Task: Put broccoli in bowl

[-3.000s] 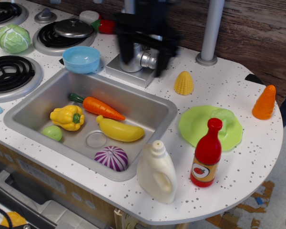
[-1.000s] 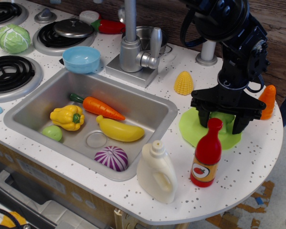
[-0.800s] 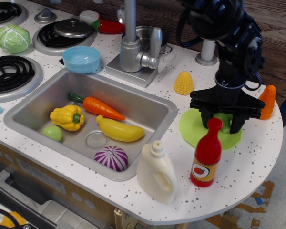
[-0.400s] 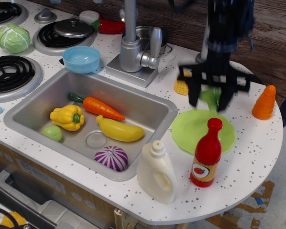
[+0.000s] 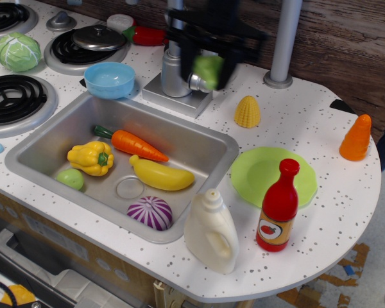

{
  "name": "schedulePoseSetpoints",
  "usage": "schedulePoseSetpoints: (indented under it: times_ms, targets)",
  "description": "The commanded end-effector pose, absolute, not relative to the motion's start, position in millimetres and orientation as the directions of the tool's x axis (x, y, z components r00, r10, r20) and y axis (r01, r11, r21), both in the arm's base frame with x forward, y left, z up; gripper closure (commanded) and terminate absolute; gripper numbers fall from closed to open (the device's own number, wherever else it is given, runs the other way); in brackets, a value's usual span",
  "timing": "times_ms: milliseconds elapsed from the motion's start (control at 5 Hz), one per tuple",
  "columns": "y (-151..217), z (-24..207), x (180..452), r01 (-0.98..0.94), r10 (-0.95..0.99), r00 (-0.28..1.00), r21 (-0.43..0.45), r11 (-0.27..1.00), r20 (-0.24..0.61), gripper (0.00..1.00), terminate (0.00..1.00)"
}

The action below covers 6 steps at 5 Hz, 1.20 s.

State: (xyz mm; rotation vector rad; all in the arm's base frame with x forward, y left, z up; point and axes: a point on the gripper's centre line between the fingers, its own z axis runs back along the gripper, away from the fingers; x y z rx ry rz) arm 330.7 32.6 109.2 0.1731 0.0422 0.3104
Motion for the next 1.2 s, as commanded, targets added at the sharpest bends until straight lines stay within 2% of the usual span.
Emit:
schedulePoseSetpoints:
  times_ms: [0,200,400,600,800,1000]
  targets:
    - [104,114,336,-0.355,0.348,0.935,0.140,0.924,0.071,1.00,0.00]
    - [146,97,348,-0.351,0.342,0.935,0.100,0.931,0.094,1.00,0.00]
    - [172,84,363,-0.296,0.283,0.950,0.091,0.951,0.128,1.00,0.00]
    - [187,77,380,-0.233,0.216,0.961,0.085,0.969,0.172,0.00,0.00]
    - [187,77,380,-0.233,0.216,0.961,0.085,0.969,0.172,0.00,0.00]
    - [187,77,380,-0.233,0.216,0.961,0.085,0.969,0.172,0.00,1.00]
